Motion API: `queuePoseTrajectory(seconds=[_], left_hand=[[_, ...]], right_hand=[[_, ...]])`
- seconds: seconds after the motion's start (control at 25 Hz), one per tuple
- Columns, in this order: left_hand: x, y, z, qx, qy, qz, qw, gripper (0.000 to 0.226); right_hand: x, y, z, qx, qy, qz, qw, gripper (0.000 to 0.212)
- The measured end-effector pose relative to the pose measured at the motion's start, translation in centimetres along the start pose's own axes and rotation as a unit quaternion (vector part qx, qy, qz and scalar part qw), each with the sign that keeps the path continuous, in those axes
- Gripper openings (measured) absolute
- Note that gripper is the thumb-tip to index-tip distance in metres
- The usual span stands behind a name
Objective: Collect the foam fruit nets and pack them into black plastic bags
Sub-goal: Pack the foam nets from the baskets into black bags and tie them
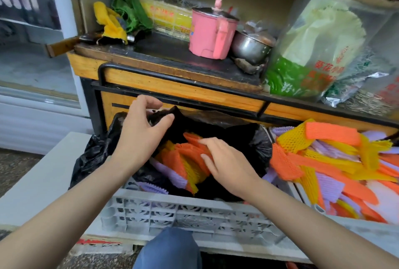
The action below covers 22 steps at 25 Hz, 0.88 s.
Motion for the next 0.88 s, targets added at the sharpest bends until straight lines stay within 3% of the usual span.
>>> queuePoseTrajectory(seconds=[0.12, 0.2, 0.28, 0.4, 0.48, 0.6, 0.72, 0.8, 0.88], left_hand=[[-1.0, -2.8, 3.7, 0.175, -0.193, 0.014, 0.965, 0.019], [-1.9, -6.7, 5.4, 0.208, -0.279, -0.045, 0.936, 0.025], [-2.8, -11.3, 6.2, 0.203, -0.312, -0.123, 0.920, 0.026], [-4.1, -19.3, 6.6, 0.181, -0.329, -0.246, 0.894, 0.022], [-5.1, -24.4, 5.7, 0.175, -0.321, -0.325, 0.872, 0.029], [-5.8, -30.5, 3.0, 0.250, -0.281, -0.418, 0.827, 0.058], [-5.3, -33.6, 0.0, 0.332, -0.245, -0.462, 0.785, 0.080], [-4.8, -34.2, -1.0, 0.317, -0.222, -0.454, 0.802, 0.073], [-4.3, -34.1, -1.2, 0.274, -0.207, -0.414, 0.843, 0.051]], right_hand=[[-4.0, 2.8, 3.5, -0.028, 0.017, 0.073, 0.997, 0.025], [-6.9, 4.3, 7.8, -0.032, -0.026, 0.091, 0.995, 0.018], [-9.9, 5.4, 12.8, -0.034, -0.105, 0.106, 0.988, 0.019], [-14.4, 5.5, 19.7, -0.039, -0.248, 0.060, 0.966, 0.043], [-16.2, 5.0, 22.2, -0.015, -0.299, 0.020, 0.954, 0.064], [-17.0, 3.9, 23.8, 0.016, -0.307, -0.025, 0.951, 0.088], [-16.6, 2.6, 24.7, 0.011, -0.305, -0.048, 0.951, 0.095], [-16.6, 1.9, 25.8, 0.007, -0.331, -0.059, 0.942, 0.095], [-16.8, 1.5, 26.5, -0.017, -0.349, -0.048, 0.936, 0.085]])
Point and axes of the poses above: each hand's wrist, its own x-axis towards the middle knuckle, its own y-axis out of the back of the hand, z = x × y, the point moved 4 cm from there along x, towards the middle knuckle, and after that the axes turned 1 degree about -x, right-handed, at the moved point
